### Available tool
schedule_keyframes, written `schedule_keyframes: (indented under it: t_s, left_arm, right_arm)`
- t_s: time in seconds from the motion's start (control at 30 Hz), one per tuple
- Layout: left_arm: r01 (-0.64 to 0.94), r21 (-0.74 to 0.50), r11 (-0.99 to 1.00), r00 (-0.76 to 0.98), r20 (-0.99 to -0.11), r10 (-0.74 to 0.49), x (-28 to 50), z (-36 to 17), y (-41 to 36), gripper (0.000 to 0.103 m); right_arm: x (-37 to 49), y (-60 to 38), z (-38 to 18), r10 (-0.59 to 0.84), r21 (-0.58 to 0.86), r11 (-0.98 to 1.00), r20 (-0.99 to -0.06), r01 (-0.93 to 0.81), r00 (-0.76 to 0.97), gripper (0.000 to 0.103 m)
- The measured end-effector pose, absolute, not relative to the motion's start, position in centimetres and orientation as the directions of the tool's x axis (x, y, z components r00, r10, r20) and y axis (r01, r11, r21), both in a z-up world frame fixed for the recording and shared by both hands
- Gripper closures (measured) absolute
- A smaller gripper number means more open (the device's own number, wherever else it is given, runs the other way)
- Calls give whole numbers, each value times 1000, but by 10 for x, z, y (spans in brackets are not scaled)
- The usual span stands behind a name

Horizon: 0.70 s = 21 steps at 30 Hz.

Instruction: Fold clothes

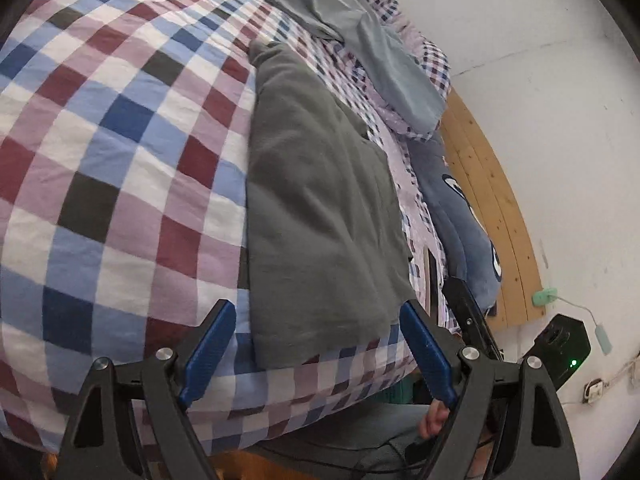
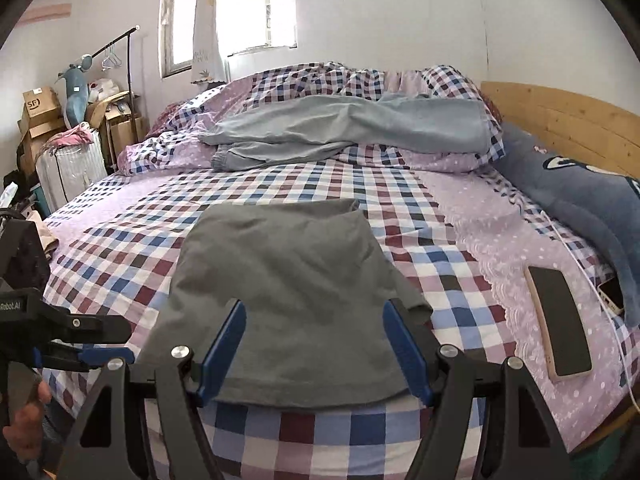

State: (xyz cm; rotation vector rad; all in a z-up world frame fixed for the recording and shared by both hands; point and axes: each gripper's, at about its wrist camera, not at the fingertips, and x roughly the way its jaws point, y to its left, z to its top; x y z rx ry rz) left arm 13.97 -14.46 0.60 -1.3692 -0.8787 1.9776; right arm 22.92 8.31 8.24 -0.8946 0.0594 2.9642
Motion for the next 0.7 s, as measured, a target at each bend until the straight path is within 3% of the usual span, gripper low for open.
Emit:
schedule_keyframes:
  t_s: [0.47, 0.7]
  left_arm:
    - [-3, -856, -517, -194, -507, 840, 121, -9, -140, 16]
    - [91, -906, -413, -151, -423, 894, 118, -19, -135, 15]
  right_arm:
    - [248, 95, 102, 32, 96, -991, -477, -88, -878, 28]
    - [251, 102, 102, 32, 103, -990, -481, -93, -876, 28]
